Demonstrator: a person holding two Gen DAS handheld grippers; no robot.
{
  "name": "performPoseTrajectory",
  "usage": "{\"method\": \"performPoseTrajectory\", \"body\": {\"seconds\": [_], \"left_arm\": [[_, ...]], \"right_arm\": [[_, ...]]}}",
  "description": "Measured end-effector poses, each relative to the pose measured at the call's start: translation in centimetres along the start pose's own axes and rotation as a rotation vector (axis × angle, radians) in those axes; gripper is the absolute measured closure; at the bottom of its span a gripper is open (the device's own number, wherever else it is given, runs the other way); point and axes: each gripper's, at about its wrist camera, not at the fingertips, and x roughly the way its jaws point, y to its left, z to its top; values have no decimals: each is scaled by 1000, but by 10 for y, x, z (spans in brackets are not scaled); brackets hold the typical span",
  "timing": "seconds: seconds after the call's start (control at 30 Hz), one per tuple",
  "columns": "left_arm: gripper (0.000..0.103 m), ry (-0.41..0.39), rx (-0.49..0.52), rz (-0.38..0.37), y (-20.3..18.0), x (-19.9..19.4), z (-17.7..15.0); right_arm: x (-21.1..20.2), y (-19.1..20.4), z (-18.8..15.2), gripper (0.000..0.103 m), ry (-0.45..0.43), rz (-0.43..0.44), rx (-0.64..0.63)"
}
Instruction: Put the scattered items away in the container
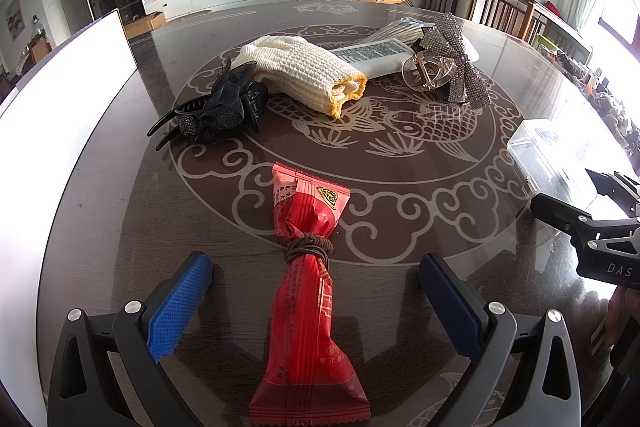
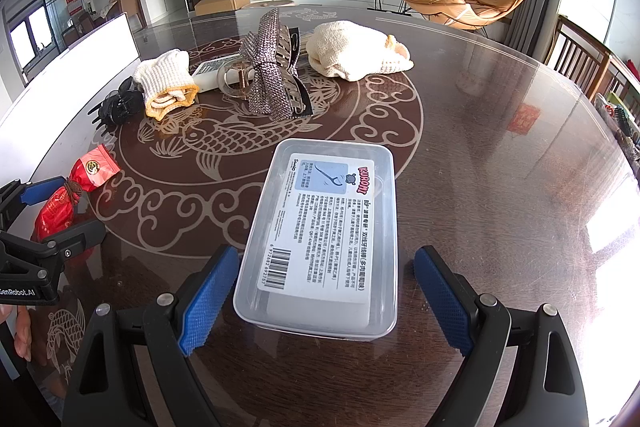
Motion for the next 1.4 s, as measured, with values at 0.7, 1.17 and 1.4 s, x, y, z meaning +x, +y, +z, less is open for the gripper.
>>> {"method": "performPoseTrajectory", "body": {"seconds": [0.7,1.17,1.4], "left_arm": [[0,-6,-41,31,2,-4,-4],[0,90,42,-24,5,2,14],[20,76,59,-33,12,1,22]], "right_arm": [[0,0,0,13,1,3,0],[1,1,0,11,4,6,-1],[-4,0,-2,30,-8,11,-15]]}}
